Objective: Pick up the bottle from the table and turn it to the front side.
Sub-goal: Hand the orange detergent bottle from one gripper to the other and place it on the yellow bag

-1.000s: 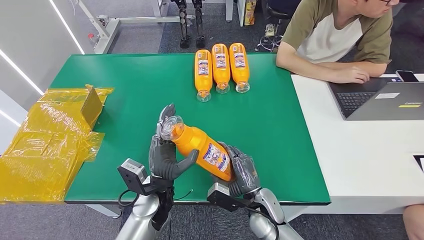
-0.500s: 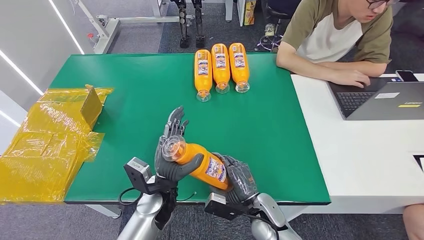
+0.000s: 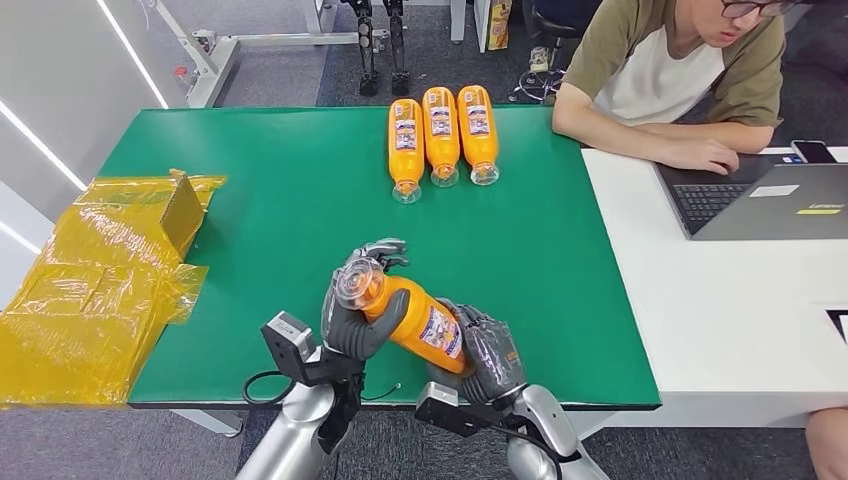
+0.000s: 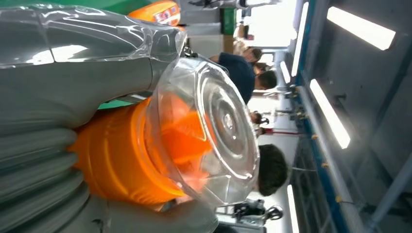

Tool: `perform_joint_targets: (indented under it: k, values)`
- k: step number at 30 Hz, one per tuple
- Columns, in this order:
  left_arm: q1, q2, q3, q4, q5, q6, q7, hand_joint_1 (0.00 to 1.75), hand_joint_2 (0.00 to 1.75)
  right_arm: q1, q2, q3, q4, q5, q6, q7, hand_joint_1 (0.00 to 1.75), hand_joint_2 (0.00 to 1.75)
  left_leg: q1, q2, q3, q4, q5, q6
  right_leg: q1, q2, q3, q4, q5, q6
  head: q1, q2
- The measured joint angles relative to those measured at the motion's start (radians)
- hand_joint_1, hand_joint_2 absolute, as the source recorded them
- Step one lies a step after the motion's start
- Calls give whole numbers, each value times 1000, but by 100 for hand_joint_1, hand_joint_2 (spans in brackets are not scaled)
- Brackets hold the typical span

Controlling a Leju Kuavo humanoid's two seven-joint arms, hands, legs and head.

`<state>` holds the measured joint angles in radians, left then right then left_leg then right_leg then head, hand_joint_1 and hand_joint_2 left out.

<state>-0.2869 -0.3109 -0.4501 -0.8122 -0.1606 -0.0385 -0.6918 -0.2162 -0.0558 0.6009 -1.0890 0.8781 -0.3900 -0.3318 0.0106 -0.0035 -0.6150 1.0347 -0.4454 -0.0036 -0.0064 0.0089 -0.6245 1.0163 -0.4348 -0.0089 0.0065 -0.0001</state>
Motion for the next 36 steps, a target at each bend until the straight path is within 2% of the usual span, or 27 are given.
perform_joint_targets:
  k: [1, 3, 4, 5, 7, 13, 17, 19, 24, 27, 32, 36]
  values:
    - [0, 0, 0, 0, 0, 0, 0, 175, 175, 1, 0, -2, -2, 6, -2, 3, 154, 175, 0, 0, 0, 0, 0, 0, 0, 0, 0, 0, 0, 0, 0, 0]
    - [0, 0, 0, 0, 0, 2, 0, 175, 175, 4, 1, -6, -4, 16, -7, 5, 91, 175, 0, 0, 0, 0, 0, 0, 0, 0, 0, 0, 0, 0, 0, 0]
    - [0, 0, 0, 0, -2, 4, 0, 175, 175, 5, 3, -7, -5, 20, -11, 6, 51, 175, 0, 0, 0, 0, 0, 0, 0, 0, 0, 0, 0, 0, 0, 0]
    - [0, 0, 0, 0, -4, 6, 1, 175, 175, 7, 5, -9, -6, 25, -18, 8, 18, 175, 0, 0, 0, 0, 0, 0, 0, 0, 0, 0, 0, 0, 0, 0]
    - [0, 0, 0, -2, -13, 17, 7, 175, 175, 12, 11, -11, -6, 36, -39, 10, 0, 175, 0, 0, 0, 0, 0, 0, 0, 0, 0, 0, 0, 0, 0, 0]
    - [4, 4, 1, -45, -69, 110, 53, 175, 175, 35, 41, -10, -12, 36, -154, 2, 0, 175, 0, 0, 0, 0, 0, 0, 0, 0, 0, 0, 0, 0, 0, 0]
    - [6, 11, 9, -121, -163, 229, 113, 175, 175, 56, 63, -9, -29, 15, -218, -17, 0, 175, 0, 0, -1, 0, 0, 0, 0, 0, 0, 1, 0, 0, 0, 0]
    - [4, 16, 20, -159, -225, 305, 143, 175, 175, 72, 75, -7, -43, -10, -240, -36, 0, 175, 0, 0, -1, -1, 0, 0, 0, -1, 0, 1, 0, 0, 0, 0]
    - [-21, 55, 62, -221, -482, 587, 251, 175, 175, 114, 104, 1, -83, -114, -274, -100, 0, 175, 1, 0, -1, -1, 0, 0, 0, -1, 0, 1, 0, -1, 0, 0]
    - [-55, 90, 90, -235, -638, 696, 315, 175, 175, 136, 120, 4, -106, -180, -279, -152, 0, 175, 1, -1, -1, -1, 0, -1, 0, -1, 0, 1, -1, -1, 0, 0]
    - [-142, 150, 166, -205, -900, 732, 399, 175, 175, 170, 148, 3, -149, -245, -280, -216, 0, 175, 1, -1, 0, -1, 1, -1, 0, -1, 0, 1, -1, -1, 0, 0]
    - [-250, 200, 202, -57, -1037, 735, 475, 175, 175, 183, 155, -5, -181, -285, -280, -253, 0, 175, 0, -1, 0, -1, 1, -2, 0, -1, 1, 1, 0, -1, 1, 0]
